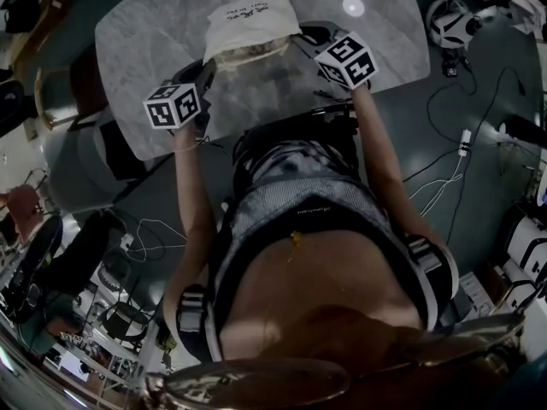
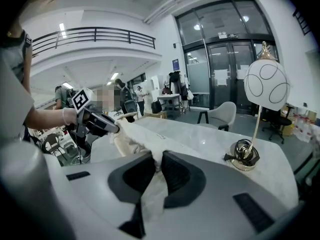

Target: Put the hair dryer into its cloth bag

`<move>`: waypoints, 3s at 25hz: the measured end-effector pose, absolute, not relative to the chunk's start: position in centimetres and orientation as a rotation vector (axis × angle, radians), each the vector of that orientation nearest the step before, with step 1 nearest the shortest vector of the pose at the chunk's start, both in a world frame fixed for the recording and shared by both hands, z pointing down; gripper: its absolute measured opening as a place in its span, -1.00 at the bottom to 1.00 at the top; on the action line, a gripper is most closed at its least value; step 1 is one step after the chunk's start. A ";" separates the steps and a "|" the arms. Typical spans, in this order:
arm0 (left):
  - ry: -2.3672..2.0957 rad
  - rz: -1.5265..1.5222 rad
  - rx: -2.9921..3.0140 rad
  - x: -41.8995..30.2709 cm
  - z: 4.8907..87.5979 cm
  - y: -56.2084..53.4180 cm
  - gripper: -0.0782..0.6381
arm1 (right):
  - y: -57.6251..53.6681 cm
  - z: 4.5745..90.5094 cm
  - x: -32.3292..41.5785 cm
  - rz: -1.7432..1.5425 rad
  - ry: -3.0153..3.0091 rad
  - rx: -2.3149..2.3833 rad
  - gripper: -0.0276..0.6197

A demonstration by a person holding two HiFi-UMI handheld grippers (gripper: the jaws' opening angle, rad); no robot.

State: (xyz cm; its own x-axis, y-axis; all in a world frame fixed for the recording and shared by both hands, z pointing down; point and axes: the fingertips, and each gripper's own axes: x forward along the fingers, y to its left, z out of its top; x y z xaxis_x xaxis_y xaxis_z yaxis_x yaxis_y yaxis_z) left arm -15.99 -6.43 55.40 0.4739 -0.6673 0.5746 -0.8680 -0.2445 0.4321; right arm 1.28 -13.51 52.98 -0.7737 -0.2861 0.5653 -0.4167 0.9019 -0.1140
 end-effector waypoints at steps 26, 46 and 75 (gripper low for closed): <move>-1.175 0.598 1.931 -12.4 63.7 -0.5 -0.67 | -7.8 62.3 5.2 0.396 -2.242 0.263 -0.64; -1.116 0.897 1.830 -11.4 71.3 2.5 -0.67 | -5.4 69.7 6.8 0.406 -1.998 0.111 -0.64; -0.895 1.035 1.709 -9.1 74.1 2.3 -0.67 | -5.7 73.5 7.1 0.376 -1.755 0.056 -0.62</move>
State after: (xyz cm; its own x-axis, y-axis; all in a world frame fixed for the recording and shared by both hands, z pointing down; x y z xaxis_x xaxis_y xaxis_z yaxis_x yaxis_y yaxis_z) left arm -9.14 2.26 74.10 0.3829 -0.1192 0.9161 -0.8893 -0.3160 0.3307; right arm 7.10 -5.72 73.50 -0.2219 0.1669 0.9607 -0.2410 0.9453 -0.2199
